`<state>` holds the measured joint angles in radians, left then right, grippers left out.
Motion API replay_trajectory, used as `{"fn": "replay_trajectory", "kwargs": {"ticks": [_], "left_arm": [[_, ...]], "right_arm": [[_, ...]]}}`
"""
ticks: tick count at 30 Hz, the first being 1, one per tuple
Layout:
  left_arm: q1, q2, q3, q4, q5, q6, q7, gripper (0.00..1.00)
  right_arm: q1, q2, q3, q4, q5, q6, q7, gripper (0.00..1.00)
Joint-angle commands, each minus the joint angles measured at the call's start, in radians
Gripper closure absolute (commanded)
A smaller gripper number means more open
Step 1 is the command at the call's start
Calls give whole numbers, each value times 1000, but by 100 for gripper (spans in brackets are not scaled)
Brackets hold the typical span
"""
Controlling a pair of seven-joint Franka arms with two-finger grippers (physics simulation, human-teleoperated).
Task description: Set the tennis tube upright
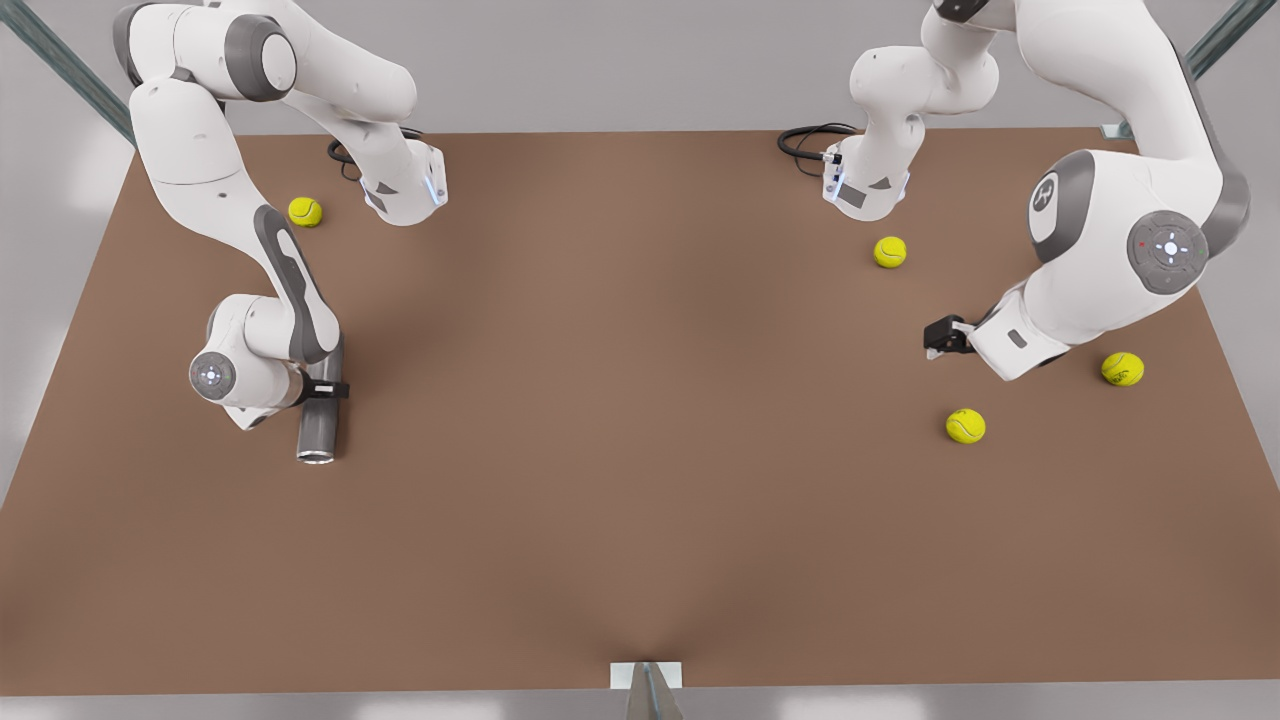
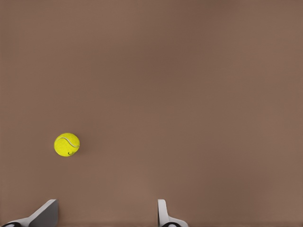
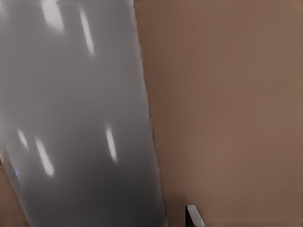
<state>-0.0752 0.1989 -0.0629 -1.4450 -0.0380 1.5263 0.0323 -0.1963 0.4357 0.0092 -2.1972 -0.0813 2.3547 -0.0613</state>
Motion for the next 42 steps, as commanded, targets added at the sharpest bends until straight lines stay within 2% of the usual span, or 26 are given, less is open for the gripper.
{"fn": "replay_trajectory", "kwargs": {"ticks": [1,7,23,25,30,31,39,42], "left_arm": [[0,1,0,0,1,0,0,0],[0,-1,0,0,0,-2,-2,0],[0,1,0,-5,0,-5,-5,0],[0,1,0,-5,0,-5,-5,0],[0,1,0,-6,0,-5,-5,0],[0,1,0,-6,0,-5,-5,0],[0,1,0,-6,0,-5,-5,0],[0,1,0,-6,0,-5,-5,0]], "right_arm": [[0,0,0,1,0,0,0,15],[0,0,0,1,0,0,-6,20],[-8,3,0,10,0,-11,-22,23],[-6,6,0,10,0,-11,-23,28],[-6,6,0,11,0,-11,-32,28],[-6,6,0,13,2,-12,-43,32],[0,2,0,17,2,-14,-41,32],[25,-6,0,59,5,-89,-41,32]]}}
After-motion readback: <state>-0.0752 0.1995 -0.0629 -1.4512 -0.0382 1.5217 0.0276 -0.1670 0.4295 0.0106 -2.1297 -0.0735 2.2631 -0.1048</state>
